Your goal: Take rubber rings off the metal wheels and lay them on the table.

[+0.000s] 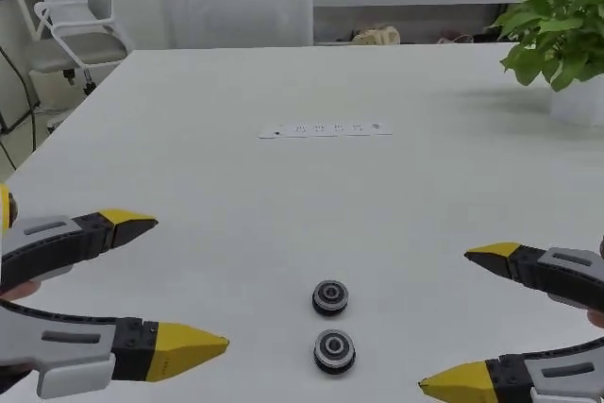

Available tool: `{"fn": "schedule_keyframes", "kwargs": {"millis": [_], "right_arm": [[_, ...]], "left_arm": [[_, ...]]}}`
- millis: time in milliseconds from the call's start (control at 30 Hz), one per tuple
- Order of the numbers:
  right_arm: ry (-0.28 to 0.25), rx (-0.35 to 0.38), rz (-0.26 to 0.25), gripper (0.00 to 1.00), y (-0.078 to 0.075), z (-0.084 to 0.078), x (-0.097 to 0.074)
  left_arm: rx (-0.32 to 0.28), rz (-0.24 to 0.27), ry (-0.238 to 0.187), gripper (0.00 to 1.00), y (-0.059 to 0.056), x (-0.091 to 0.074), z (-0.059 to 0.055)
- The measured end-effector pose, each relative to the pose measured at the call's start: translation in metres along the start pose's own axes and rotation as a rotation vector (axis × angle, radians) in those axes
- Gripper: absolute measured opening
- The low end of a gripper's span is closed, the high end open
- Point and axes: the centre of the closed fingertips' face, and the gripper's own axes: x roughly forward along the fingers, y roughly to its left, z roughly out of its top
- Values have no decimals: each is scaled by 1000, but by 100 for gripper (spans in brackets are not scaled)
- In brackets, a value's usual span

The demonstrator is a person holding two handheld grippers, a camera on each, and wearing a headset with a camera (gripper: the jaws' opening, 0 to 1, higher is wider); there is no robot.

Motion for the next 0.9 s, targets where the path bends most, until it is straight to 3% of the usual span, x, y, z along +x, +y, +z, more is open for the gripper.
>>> {"fn": "schedule_keyframes", "kwargs": {"millis": [900], "right_arm": [[-11, -12, 8, 89, -3, 9, 7]], "left_arm": [[11, -15, 2, 85, 4, 2, 1]]}}
